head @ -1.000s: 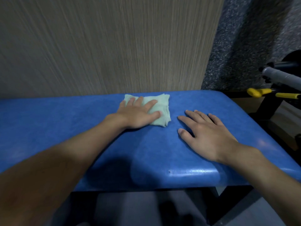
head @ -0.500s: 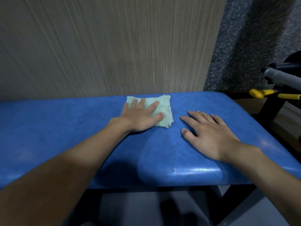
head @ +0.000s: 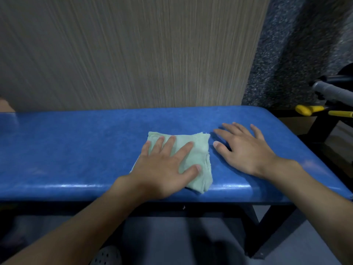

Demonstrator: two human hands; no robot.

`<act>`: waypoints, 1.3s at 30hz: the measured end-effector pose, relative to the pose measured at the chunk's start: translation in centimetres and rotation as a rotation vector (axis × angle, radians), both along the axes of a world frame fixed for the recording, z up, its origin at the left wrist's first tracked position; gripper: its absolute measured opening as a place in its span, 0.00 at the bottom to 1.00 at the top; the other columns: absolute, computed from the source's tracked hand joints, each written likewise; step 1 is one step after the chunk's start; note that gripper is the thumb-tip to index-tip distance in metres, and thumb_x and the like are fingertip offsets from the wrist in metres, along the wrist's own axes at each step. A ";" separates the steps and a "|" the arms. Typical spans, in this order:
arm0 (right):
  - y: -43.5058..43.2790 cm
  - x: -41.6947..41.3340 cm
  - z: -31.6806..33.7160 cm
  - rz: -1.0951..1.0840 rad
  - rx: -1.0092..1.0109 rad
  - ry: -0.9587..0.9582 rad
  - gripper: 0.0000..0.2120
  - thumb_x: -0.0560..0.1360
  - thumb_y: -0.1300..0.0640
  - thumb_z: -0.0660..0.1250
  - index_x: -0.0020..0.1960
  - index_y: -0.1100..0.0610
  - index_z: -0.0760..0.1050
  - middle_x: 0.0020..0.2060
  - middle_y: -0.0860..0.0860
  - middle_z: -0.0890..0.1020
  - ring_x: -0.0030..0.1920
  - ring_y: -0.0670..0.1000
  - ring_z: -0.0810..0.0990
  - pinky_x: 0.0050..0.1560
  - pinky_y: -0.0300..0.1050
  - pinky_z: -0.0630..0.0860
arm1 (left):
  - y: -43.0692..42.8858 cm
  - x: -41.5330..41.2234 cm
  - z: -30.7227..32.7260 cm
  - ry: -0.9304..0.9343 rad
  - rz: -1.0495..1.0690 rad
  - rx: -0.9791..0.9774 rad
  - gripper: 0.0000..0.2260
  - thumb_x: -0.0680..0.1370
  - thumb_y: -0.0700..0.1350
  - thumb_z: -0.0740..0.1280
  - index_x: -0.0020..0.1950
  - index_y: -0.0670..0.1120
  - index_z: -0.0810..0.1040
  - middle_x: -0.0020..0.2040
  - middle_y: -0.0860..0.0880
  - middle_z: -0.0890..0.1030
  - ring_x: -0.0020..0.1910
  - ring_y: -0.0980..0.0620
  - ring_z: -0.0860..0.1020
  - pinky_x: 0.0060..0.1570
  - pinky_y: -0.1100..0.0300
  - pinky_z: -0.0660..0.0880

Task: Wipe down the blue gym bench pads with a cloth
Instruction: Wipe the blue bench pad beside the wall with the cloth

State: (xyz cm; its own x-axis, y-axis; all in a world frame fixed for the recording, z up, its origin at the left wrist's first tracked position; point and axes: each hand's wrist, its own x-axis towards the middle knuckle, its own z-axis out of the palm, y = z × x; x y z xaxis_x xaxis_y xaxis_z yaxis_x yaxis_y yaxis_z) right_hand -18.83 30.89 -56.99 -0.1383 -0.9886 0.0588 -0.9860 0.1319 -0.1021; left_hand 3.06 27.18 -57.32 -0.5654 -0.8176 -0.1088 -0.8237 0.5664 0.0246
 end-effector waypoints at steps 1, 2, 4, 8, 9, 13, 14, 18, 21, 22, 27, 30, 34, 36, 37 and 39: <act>0.0 0.1 -0.1 0.004 0.025 -0.037 0.27 0.80 0.37 0.45 0.78 0.41 0.56 0.80 0.46 0.54 0.79 0.50 0.47 0.77 0.59 0.41 | -0.8 -0.2 0.1 -0.010 -0.001 0.024 0.31 0.76 0.72 0.44 0.78 0.67 0.39 0.82 0.51 0.39 0.80 0.48 0.37 0.76 0.43 0.37; -0.1 0.2 -0.2 0.008 0.056 -0.047 0.28 0.80 0.35 0.44 0.78 0.41 0.53 0.80 0.46 0.52 0.79 0.50 0.46 0.77 0.59 0.42 | -1.9 -0.4 0.1 -0.021 -0.002 0.046 0.31 0.76 0.73 0.44 0.77 0.68 0.39 0.82 0.51 0.39 0.80 0.48 0.37 0.76 0.43 0.37; -0.1 0.2 -0.5 0.015 0.088 -0.025 0.30 0.79 0.34 0.43 0.79 0.41 0.50 0.80 0.46 0.49 0.79 0.50 0.44 0.77 0.58 0.41 | -4.8 -1.1 0.2 -0.021 0.004 0.061 0.31 0.76 0.73 0.44 0.77 0.68 0.39 0.82 0.51 0.40 0.80 0.48 0.37 0.76 0.43 0.36; -0.1 0.2 -0.6 0.011 0.079 0.000 0.31 0.77 0.34 0.40 0.79 0.40 0.48 0.80 0.44 0.48 0.79 0.48 0.42 0.77 0.56 0.41 | -12.1 -3.6 -0.1 -0.003 0.031 0.017 0.31 0.77 0.72 0.45 0.78 0.67 0.43 0.82 0.50 0.43 0.80 0.45 0.42 0.76 0.41 0.39; -0.1 0.2 -0.6 0.008 0.080 0.004 0.31 0.77 0.33 0.39 0.79 0.40 0.48 0.80 0.44 0.47 0.79 0.48 0.42 0.77 0.55 0.41 | -14.0 -4.3 -0.1 -0.001 0.034 0.012 0.31 0.77 0.73 0.44 0.78 0.67 0.43 0.82 0.49 0.44 0.80 0.45 0.43 0.76 0.40 0.39; -0.1 0.1 -0.6 -0.005 0.085 0.010 0.33 0.75 0.32 0.35 0.79 0.38 0.46 0.80 0.42 0.47 0.79 0.46 0.41 0.78 0.53 0.41 | -19.1 -6.0 0.4 0.009 0.055 0.047 0.33 0.74 0.74 0.44 0.78 0.68 0.45 0.82 0.50 0.48 0.80 0.46 0.45 0.75 0.40 0.40; 0.0 0.2 -0.6 -0.015 0.088 0.005 0.33 0.75 0.32 0.37 0.79 0.38 0.46 0.80 0.42 0.47 0.79 0.46 0.41 0.77 0.53 0.40 | -19.7 -6.1 0.6 0.015 0.056 0.059 0.33 0.74 0.74 0.43 0.78 0.68 0.46 0.82 0.50 0.49 0.80 0.47 0.46 0.75 0.40 0.40; -0.1 0.4 -0.5 -0.033 0.080 0.002 0.32 0.75 0.33 0.40 0.78 0.37 0.48 0.80 0.42 0.48 0.79 0.45 0.43 0.77 0.52 0.41 | -18.8 -5.6 0.3 0.020 0.045 0.073 0.33 0.74 0.74 0.42 0.78 0.68 0.44 0.82 0.50 0.46 0.80 0.47 0.43 0.75 0.41 0.37; -0.3 0.5 -0.7 -0.051 0.065 0.008 0.30 0.77 0.34 0.42 0.78 0.37 0.50 0.79 0.42 0.51 0.79 0.46 0.46 0.77 0.52 0.43 | -15.4 -4.1 -0.1 0.016 0.002 0.067 0.33 0.74 0.74 0.42 0.78 0.68 0.42 0.82 0.49 0.43 0.80 0.45 0.41 0.75 0.42 0.36; -0.4 0.5 -0.7 -0.052 0.061 0.016 0.29 0.77 0.34 0.43 0.78 0.38 0.51 0.79 0.42 0.51 0.79 0.46 0.46 0.77 0.52 0.43 | -13.9 -3.3 -0.2 0.014 -0.018 0.063 0.33 0.74 0.74 0.41 0.78 0.67 0.41 0.82 0.49 0.42 0.80 0.45 0.41 0.75 0.42 0.36; -0.2 0.6 -0.8 -0.058 0.077 0.038 0.27 0.80 0.36 0.44 0.79 0.39 0.51 0.80 0.44 0.52 0.79 0.48 0.48 0.77 0.53 0.45 | -5.0 1.4 -0.8 0.005 -0.107 -0.001 0.31 0.76 0.72 0.41 0.78 0.66 0.39 0.82 0.48 0.42 0.80 0.45 0.40 0.76 0.43 0.37; 0.0 1.1 -0.4 -0.091 0.081 0.103 0.26 0.81 0.37 0.44 0.78 0.40 0.53 0.79 0.45 0.55 0.78 0.49 0.51 0.75 0.56 0.46 | -1.9 3.1 -0.7 -0.009 -0.134 -0.017 0.31 0.77 0.71 0.41 0.78 0.65 0.38 0.82 0.49 0.40 0.80 0.46 0.38 0.76 0.42 0.37; 0.7 2.1 -0.2 -0.097 -0.020 -0.004 0.22 0.82 0.42 0.51 0.74 0.46 0.65 0.75 0.48 0.65 0.74 0.52 0.62 0.71 0.56 0.55 | -0.3 5.5 -0.1 -0.007 -0.258 -0.023 0.39 0.72 0.75 0.43 0.79 0.62 0.39 0.82 0.51 0.39 0.80 0.49 0.37 0.76 0.44 0.38; 1.2 2.2 -0.5 -0.089 -0.029 -0.073 0.22 0.83 0.44 0.53 0.75 0.48 0.65 0.76 0.49 0.64 0.76 0.52 0.60 0.73 0.53 0.54 | -0.5 6.9 -0.2 -0.001 -0.332 -0.068 0.41 0.68 0.75 0.42 0.79 0.62 0.40 0.82 0.53 0.41 0.80 0.51 0.39 0.77 0.47 0.40; 1.4 2.1 -0.6 -0.086 -0.023 -0.091 0.22 0.83 0.44 0.53 0.76 0.48 0.64 0.77 0.49 0.62 0.77 0.51 0.58 0.74 0.52 0.52 | -0.7 7.4 -0.2 0.022 -0.360 -0.081 0.40 0.69 0.74 0.41 0.79 0.63 0.41 0.82 0.54 0.42 0.80 0.51 0.41 0.78 0.49 0.42; 1.8 2.0 -0.8 -0.080 -0.034 -0.106 0.22 0.83 0.45 0.52 0.76 0.48 0.63 0.78 0.49 0.61 0.77 0.50 0.56 0.75 0.50 0.50 | -1.0 7.8 -0.2 0.109 -0.388 -0.106 0.36 0.70 0.72 0.40 0.79 0.65 0.50 0.82 0.55 0.47 0.80 0.51 0.49 0.77 0.52 0.48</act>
State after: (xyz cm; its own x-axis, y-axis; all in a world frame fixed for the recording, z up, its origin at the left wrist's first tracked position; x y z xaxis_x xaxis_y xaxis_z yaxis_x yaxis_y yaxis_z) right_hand -16.78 32.66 -57.80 -0.2243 -0.9718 0.0732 -0.9559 0.2047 -0.2108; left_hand 10.87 26.22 -57.51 -0.8374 -0.5450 0.0414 -0.5445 0.8384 0.0248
